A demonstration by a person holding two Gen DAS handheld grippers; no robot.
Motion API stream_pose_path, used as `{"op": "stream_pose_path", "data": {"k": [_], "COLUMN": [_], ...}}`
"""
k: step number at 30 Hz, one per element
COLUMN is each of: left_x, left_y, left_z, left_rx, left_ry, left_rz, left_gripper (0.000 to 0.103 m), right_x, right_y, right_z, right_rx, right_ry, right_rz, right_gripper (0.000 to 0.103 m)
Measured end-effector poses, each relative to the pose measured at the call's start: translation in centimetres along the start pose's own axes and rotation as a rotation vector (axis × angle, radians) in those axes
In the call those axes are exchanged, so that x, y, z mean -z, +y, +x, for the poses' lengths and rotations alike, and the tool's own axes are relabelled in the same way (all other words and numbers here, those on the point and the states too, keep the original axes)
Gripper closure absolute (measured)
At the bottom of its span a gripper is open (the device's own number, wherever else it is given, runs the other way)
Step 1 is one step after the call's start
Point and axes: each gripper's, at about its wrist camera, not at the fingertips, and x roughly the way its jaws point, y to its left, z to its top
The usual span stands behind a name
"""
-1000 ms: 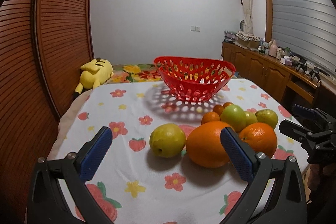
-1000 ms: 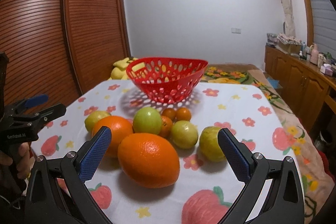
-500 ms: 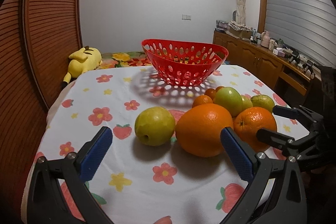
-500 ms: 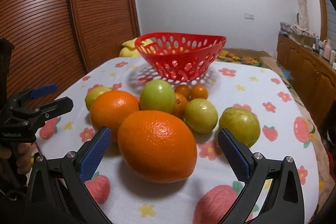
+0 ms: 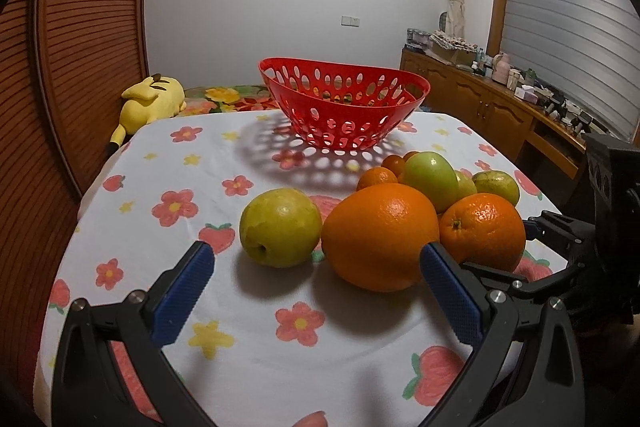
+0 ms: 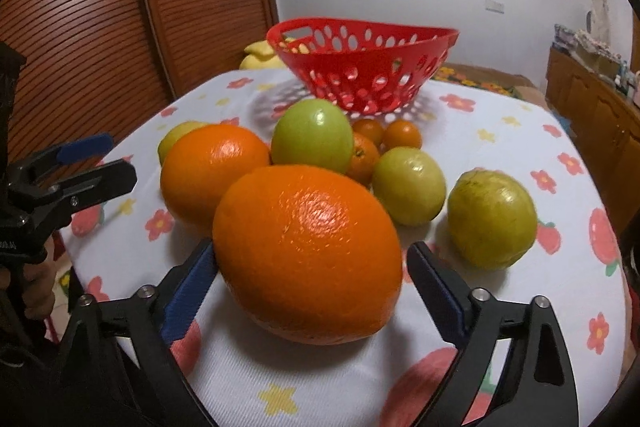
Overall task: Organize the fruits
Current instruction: 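Move the right tool to the large orange while the left tool approaches a smaller orange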
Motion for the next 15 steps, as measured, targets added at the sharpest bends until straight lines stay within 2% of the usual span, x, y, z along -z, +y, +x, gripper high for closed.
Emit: {"op": "stream_pose_path", "data": {"k": [15], "left_x": [-0.2], "left_y": [-1.2], "left_z": [1.2], "left_rx": [0.057], "left_ry": [0.046], "left_rz": [0.014], "left_gripper": [0.000], "right_x": [0.8], "right_y": [-0.4], "right_z": [-1.9], "right_rx": [-0.011], "right_ry": [0.006], "right_rz": [-0.021], "right_gripper": [0.014]}}
